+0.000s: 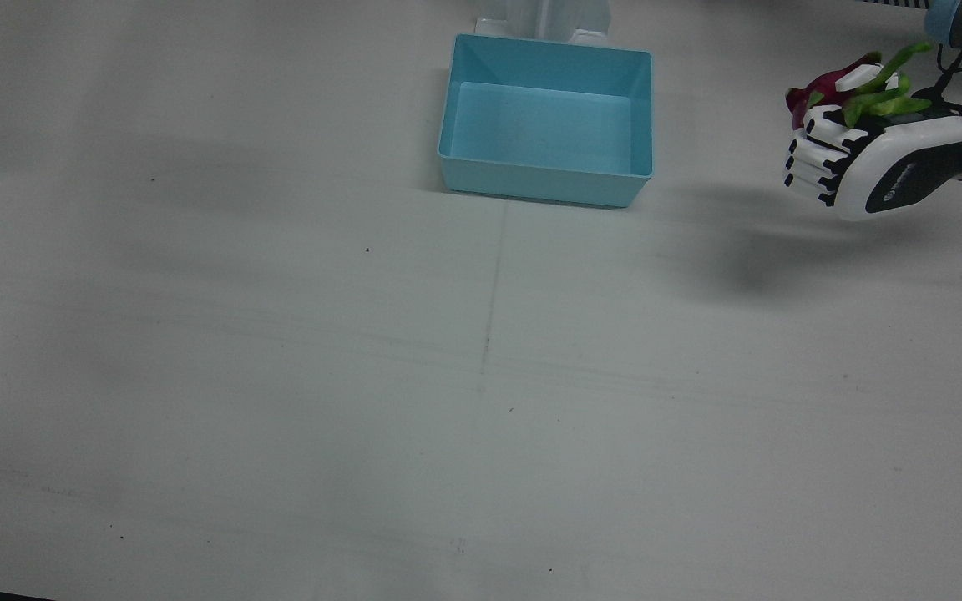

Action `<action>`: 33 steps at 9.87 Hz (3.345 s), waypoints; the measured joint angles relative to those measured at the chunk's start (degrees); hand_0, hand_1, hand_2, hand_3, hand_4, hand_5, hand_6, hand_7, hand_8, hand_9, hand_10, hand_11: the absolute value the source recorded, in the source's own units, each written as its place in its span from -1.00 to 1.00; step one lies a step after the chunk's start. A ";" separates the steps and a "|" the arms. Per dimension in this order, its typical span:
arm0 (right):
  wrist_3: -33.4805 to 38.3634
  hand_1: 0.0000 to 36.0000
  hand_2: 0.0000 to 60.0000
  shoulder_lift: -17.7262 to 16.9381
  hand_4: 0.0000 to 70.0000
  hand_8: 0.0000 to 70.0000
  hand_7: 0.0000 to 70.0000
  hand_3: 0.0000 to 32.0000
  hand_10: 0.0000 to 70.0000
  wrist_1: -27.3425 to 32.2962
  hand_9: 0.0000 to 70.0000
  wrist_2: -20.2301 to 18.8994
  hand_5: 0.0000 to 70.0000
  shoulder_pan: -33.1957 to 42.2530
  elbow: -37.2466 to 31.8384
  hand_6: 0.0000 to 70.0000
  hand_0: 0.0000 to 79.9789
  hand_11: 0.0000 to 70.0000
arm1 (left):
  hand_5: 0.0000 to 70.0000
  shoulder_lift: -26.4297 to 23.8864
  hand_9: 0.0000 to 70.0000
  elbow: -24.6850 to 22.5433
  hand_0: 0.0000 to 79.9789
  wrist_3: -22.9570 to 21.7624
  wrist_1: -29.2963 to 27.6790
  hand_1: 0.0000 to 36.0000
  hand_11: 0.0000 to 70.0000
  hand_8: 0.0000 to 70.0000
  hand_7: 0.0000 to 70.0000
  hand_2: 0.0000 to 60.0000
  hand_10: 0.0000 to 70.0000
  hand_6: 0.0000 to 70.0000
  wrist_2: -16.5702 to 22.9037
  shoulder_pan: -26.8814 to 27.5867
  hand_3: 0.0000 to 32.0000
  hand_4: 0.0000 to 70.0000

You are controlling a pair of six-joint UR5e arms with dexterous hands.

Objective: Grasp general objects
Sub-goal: 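Carry the dragon fruit with the left hand over the light-blue tray, then lower the dragon fruit into the tray and open the left hand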

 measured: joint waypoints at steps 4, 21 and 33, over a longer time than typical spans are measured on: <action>0.00 -1.00 -1.00 0.00 -1.00 -1.00 -1.00 -1.00 -1.00 -0.01 -1.00 0.00 -1.00 0.00 0.03 -1.00 -1.00 -1.00 | 1.00 -0.86 1.00 -7.76 -0.01 8.15 2.97 -0.67 1.00 1.00 1.00 1.00 1.00 1.00 -8.85 17.10 -1.00 1.00; 0.00 -1.00 -1.00 0.00 -1.00 -1.00 -1.00 -1.00 -1.00 0.03 -1.00 0.00 -1.00 0.00 -0.05 -1.00 -1.00 -1.00 | 1.00 -44.44 1.00 2.56 -0.64 9.63 40.12 -0.98 1.00 1.00 1.00 1.00 1.00 1.00 -12.42 30.16 -1.00 1.00; 0.00 -1.00 -1.00 0.00 -1.00 -1.00 -1.00 -1.00 -1.00 0.06 -1.00 0.00 -1.00 0.00 -0.10 -1.00 -1.00 -1.00 | -0.83 -49.21 -0.88 9.40 0.19 7.20 40.27 -0.66 -0.08 -0.69 -0.21 -1.00 -0.38 -0.80 -12.31 27.87 -1.00 -0.83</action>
